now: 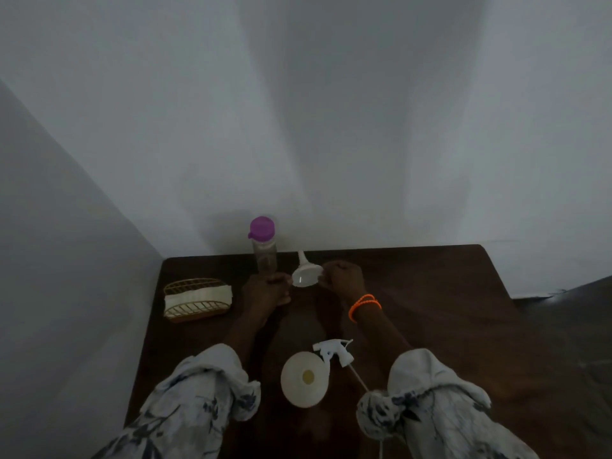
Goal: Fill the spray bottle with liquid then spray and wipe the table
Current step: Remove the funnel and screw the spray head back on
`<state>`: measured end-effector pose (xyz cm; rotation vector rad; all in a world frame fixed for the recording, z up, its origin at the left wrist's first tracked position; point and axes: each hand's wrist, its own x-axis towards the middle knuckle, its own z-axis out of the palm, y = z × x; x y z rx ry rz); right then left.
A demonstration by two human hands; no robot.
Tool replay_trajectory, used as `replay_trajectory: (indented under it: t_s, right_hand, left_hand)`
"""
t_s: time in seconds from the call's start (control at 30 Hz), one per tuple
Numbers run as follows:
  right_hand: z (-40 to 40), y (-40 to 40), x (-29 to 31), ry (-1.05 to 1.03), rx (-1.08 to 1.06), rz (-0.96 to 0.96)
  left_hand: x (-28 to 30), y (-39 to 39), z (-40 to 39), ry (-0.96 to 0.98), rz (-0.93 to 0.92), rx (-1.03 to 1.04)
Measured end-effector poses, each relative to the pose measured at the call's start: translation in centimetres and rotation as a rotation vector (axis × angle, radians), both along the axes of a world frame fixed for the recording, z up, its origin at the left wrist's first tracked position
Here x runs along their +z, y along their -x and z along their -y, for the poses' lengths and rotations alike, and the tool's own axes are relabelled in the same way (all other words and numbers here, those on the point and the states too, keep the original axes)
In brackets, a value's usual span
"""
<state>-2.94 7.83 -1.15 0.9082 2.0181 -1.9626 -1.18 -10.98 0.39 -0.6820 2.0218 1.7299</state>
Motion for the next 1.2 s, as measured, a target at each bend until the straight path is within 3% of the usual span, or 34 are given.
replay_trajectory:
  t_s: [0.17, 0.47, 0.57, 0.87, 1.2]
  right_hand:
    - [-0.1, 2.1, -1.9, 0.112, -0.062, -0.063]
    - [-0.3, 3.9, -4.9, -0.256, 0.161, -0.156]
    - [0.1, 4.4, -5.2, -0.376, 0.216, -0.178]
    - [1.1, 4.6, -5.1, -0.471, 0.222, -0.161]
    - [-0.8, 1.5, -2.9, -0.503, 0.218, -0.117]
  left_hand:
    - [-2.5, 0.9, -0.7, -0.119, 0.042, 0.075]
    - [-4.9, 2.1, -1.6, -0.213, 0.184, 0.156]
    - [-5.6, 2.6, -1.8, -0.202, 0.231, 0.147]
    - [-6.9, 4.0, -2.2, -0.087, 0.283, 0.081]
    - [-5.1, 2.6, -1.1, -0.065, 0.196, -0.009]
